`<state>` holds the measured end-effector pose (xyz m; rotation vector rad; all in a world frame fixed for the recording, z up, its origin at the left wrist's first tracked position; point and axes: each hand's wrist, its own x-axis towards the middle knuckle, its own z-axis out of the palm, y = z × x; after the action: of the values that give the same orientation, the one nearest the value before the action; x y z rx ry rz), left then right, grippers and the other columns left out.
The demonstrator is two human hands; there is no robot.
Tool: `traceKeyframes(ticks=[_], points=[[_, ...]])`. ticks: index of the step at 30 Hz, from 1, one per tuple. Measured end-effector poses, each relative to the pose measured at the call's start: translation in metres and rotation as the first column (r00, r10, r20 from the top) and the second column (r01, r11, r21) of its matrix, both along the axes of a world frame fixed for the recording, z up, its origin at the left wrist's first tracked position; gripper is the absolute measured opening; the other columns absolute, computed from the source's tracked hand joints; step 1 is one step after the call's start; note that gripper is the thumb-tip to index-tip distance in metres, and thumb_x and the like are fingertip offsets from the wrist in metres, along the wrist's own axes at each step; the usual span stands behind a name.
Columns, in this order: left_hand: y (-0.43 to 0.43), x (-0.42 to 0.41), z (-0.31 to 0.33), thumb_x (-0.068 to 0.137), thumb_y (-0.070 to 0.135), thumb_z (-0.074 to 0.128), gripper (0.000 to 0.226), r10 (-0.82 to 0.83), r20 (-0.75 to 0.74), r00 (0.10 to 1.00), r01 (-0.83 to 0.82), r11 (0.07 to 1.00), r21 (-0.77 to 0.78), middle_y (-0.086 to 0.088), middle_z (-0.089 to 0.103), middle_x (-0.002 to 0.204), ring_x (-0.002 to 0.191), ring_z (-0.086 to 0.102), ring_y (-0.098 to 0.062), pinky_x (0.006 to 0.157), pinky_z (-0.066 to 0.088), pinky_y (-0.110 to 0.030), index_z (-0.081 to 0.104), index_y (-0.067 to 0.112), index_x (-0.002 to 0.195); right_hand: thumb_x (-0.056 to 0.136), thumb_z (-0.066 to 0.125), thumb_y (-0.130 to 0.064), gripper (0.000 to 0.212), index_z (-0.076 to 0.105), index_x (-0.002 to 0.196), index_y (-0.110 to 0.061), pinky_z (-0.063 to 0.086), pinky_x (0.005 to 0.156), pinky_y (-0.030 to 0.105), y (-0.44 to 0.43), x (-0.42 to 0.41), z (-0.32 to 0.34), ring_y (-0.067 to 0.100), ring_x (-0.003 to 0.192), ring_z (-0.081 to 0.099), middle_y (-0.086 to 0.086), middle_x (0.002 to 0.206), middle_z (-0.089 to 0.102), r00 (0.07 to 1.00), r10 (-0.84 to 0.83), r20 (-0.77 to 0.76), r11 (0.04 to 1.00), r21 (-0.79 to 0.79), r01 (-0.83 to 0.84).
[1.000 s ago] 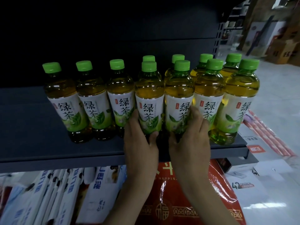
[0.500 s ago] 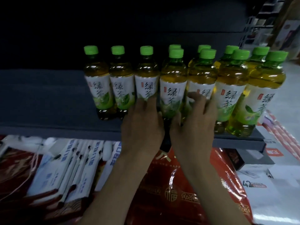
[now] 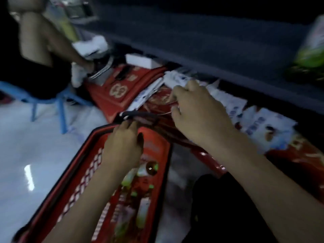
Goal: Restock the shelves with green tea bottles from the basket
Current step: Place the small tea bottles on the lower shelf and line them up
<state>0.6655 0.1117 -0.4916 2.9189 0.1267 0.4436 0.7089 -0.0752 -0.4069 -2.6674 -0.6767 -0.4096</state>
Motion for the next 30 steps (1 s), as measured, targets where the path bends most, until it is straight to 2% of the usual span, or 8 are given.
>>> traceKeyframes(ticks=[7, 13, 15, 17, 20, 22, 25, 30], points=[[0.108, -0.065, -0.124, 0.084, 0.032, 0.056, 0.037, 0.272, -0.478, 0.835, -0.431, 0.863, -0.262, -0.018, 0.068, 0.109, 0.104, 0.063, -0.036, 0.08, 0.05, -0.039, 0.064, 0.01, 0.112, 0.091, 0.054, -0.02, 0.03, 0.061, 0.119, -0.015, 0.049, 0.092, 0.037, 0.161, -0.006, -0.094, 0.032, 0.115, 0.056, 0.012, 0.125, 0.054, 0.882, 0.202, -0.426, 0.962, -0.082, -0.26], [0.112, -0.106, -0.235, 0.073, 0.032, 0.064, 0.046, 0.084, -0.837, 0.54, -0.699, 0.599, -0.391, -0.02, 0.07, 0.109, 0.1, 0.067, -0.033, 0.081, 0.054, -0.039, 0.068, 0.004, 0.11, 0.087, 0.065, -0.024, 0.034, 0.063, 0.116, -0.005, 0.044, 0.07, 0.025, 0.197, -0.005, -0.203, 0.03, 0.103, 0.061, 0.015, 0.117, 0.063, 0.486, -0.097, -0.869, 0.903, -0.282, -0.324], [0.105, -0.118, -0.26, 0.079, 0.029, 0.067, 0.057, 0.046, -0.869, 0.492, -0.734, 0.559, -0.386, -0.018, 0.061, 0.129, 0.111, 0.062, -0.03, 0.088, 0.053, -0.035, 0.056, 0.008, 0.13, 0.094, 0.056, -0.019, 0.041, 0.053, 0.133, -0.004, 0.05, 0.084, 0.03, 0.198, -0.011, -0.23, 0.03, 0.115, 0.057, 0.015, 0.131, 0.056, 0.349, -0.186, -0.918, 0.955, -0.253, -0.157], [0.097, -0.124, -0.27, 0.092, 0.023, 0.061, 0.059, 0.039, -0.879, 0.475, -0.766, 0.51, -0.391, -0.012, 0.051, 0.14, 0.11, 0.06, -0.022, 0.079, 0.053, -0.026, 0.038, 0.015, 0.145, 0.098, 0.048, -0.013, 0.04, 0.048, 0.137, -0.004, 0.051, 0.094, 0.029, 0.201, -0.029, -0.259, 0.025, 0.115, 0.057, 0.015, 0.139, 0.051, 0.162, -0.21, -0.964, 0.975, -0.193, 0.112], [0.091, -0.128, -0.289, 0.091, 0.019, 0.063, 0.059, 0.062, -0.874, 0.481, -0.782, 0.48, -0.397, -0.008, 0.054, 0.136, 0.107, 0.06, -0.018, 0.059, 0.045, -0.016, 0.036, 0.02, 0.144, 0.099, 0.043, -0.004, 0.042, 0.042, 0.142, 0.001, 0.047, 0.053, 0.012, 0.207, -0.062, -0.297, 0.008, 0.073, 0.051, 0.018, 0.142, 0.048, -0.095, -0.104, -0.99, 0.88, -0.136, 0.455], [0.094, -0.13, -0.301, 0.086, 0.026, 0.069, 0.061, 0.072, -0.867, 0.494, -0.751, 0.538, -0.383, -0.007, 0.055, 0.135, 0.118, 0.057, -0.023, 0.078, 0.054, -0.028, 0.042, 0.02, 0.14, 0.102, 0.039, -0.003, 0.042, 0.035, 0.143, 0.006, 0.049, 0.065, 0.023, 0.208, -0.081, -0.312, 0.02, 0.09, 0.059, 0.022, 0.146, 0.043, -0.256, -0.023, -0.967, 0.749, -0.186, 0.636], [0.098, -0.129, -0.311, 0.086, 0.032, 0.068, 0.053, 0.056, -0.875, 0.481, -0.756, 0.531, -0.382, -0.009, 0.06, 0.126, 0.115, 0.059, -0.025, 0.095, 0.051, -0.039, 0.049, 0.015, 0.133, 0.103, 0.046, -0.016, 0.057, 0.02, 0.151, -0.001, 0.027, 0.102, 0.024, 0.208, -0.109, -0.34, 0.029, 0.141, 0.033, 0.017, 0.156, 0.028, -0.286, -0.085, -0.955, 0.591, -0.279, 0.757], [0.111, -0.129, -0.318, 0.087, 0.021, 0.068, 0.035, -0.05, -0.851, 0.523, -0.77, 0.401, -0.497, -0.007, 0.066, 0.114, 0.104, 0.064, -0.023, 0.09, 0.055, -0.044, 0.057, 0.014, 0.119, 0.094, 0.058, -0.037, 0.072, 0.024, 0.153, -0.015, 0.037, 0.108, 0.036, 0.219, -0.126, -0.387, 0.03, 0.135, 0.041, 0.014, 0.15, 0.038, -0.246, -0.152, -0.957, 0.575, -0.289, 0.765]])
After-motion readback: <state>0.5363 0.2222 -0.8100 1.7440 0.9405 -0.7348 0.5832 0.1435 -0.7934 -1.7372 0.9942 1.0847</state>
